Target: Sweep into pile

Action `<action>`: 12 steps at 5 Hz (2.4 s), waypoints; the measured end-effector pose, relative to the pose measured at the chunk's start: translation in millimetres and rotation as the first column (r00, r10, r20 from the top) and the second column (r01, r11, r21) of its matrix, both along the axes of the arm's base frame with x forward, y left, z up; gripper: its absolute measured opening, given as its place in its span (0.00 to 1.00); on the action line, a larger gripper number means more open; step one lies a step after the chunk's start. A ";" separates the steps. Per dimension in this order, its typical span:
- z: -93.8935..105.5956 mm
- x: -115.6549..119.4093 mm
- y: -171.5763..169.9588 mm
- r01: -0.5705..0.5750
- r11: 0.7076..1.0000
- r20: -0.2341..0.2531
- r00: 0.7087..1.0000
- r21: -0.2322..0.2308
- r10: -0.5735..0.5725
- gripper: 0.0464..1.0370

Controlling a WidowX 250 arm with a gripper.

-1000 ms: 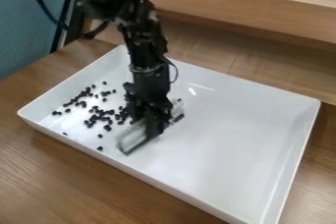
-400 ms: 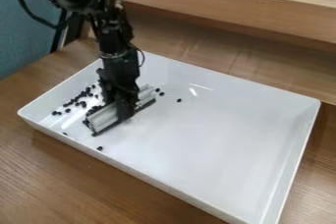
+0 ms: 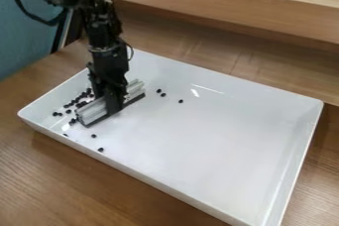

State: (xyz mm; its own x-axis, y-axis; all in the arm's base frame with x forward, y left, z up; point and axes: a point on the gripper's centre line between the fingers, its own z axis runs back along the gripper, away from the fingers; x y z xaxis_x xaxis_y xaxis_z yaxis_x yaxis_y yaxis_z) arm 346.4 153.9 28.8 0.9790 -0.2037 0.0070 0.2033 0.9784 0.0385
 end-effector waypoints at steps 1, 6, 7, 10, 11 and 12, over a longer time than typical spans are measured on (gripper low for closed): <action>0.5 -1.4 8.9 -0.024 1.000 0.002 1.000 -0.012 0.024 0.35; 31.4 -2.7 -7.0 -0.109 0.968 0.010 0.993 -0.226 0.114 0.96; 47.5 -3.5 -3.5 -0.140 0.970 0.016 0.989 -0.196 0.146 0.96; 78.4 10.2 -63.5 -0.074 0.985 -0.005 0.997 -0.159 0.074 0.96; 89.7 20.8 -95.5 -0.065 0.983 0.002 0.998 -0.172 0.066 0.96; 100.0 28.8 -127.8 -0.010 0.986 0.013 1.000 -0.167 0.012 0.96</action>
